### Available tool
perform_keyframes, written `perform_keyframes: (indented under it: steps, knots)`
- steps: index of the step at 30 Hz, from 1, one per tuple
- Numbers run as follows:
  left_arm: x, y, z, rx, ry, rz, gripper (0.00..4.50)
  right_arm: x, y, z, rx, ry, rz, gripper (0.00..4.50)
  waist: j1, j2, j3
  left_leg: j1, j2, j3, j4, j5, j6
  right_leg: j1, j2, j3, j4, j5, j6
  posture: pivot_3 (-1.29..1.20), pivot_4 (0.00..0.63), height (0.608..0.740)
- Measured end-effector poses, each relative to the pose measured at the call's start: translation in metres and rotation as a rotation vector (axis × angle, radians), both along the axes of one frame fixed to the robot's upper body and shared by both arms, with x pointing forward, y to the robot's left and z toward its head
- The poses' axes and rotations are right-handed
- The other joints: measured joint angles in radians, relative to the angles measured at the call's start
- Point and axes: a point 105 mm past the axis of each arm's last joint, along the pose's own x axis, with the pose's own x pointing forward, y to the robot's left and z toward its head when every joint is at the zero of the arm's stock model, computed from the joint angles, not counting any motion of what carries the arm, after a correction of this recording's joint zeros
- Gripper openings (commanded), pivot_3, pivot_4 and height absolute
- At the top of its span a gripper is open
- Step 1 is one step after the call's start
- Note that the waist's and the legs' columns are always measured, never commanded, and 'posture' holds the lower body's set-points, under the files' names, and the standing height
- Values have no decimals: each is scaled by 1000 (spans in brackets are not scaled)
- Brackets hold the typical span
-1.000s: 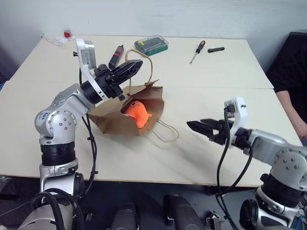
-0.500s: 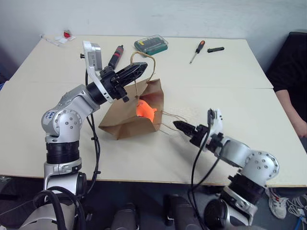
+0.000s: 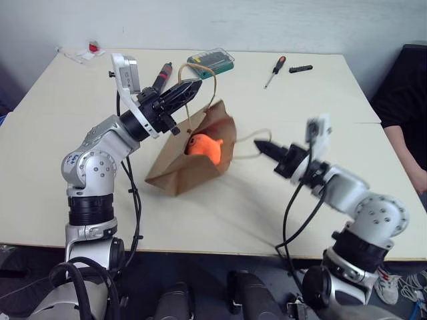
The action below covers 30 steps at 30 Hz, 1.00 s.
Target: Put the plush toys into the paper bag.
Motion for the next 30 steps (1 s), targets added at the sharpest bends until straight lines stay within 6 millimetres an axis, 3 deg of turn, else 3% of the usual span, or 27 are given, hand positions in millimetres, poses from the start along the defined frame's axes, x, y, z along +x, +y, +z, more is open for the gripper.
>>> perform_keyframes:
  steps: [2,5,7,11,13,16,20,26,28,30]
  knots:
    - [5,-2,4,-13,-8,10,0,-4,-4,31,-87,-143,-22,51,1,0,0,-1,0,0,0,0,0,0,0,-1,-1,0,0,0,150,740]
    - [16,2,1,-30,2,54,0,-11,-9,50,-334,-333,-83,51,3,0,0,-1,0,-1,-1,-1,1,1,1,-1,-6,0,0,0,150,740]
    - [23,1,-5,-38,23,67,0,-10,-2,42,-413,-366,-76,51,3,-1,0,-1,0,0,-1,-1,1,1,1,-1,-6,1,2,0,150,740]
    - [25,-10,-12,-21,37,51,0,-4,15,1,-517,-327,-41,51,2,-1,0,-1,0,1,-1,-1,1,1,1,0,-6,1,2,0,150,740]
    - [27,-11,-16,-11,48,53,0,-1,21,-10,-524,-322,-48,51,1,-1,0,-1,1,1,0,-1,1,1,1,0,-5,1,2,0,150,740]
    - [29,-8,-21,-10,75,56,640,3,23,-3,-445,-346,-104,963,2,-1,0,-1,1,1,0,0,0,1,0,0,-4,1,2,0,150,740]
    - [24,11,-15,-7,65,84,1833,-2,19,1,-392,-350,-87,2299,2,-1,0,-1,1,0,0,0,1,1,0,0,-5,1,2,0,150,740]
    - [-15,45,-10,58,29,110,3743,-25,-3,-4,-452,-321,-31,4423,2,-1,0,-1,1,-1,-1,-1,1,2,-1,0,-6,1,2,0,150,740]
    - [-29,52,-21,82,57,125,4378,-30,-13,-12,-483,-279,-21,4500,2,-1,0,0,1,-1,-1,-1,1,3,-2,0,-6,1,2,0,150,740]
    - [-39,55,-34,117,82,142,4443,-32,-18,-22,-518,-242,-9,4500,2,-1,0,1,1,0,-1,-1,2,3,-2,0,-7,1,2,0,150,740]
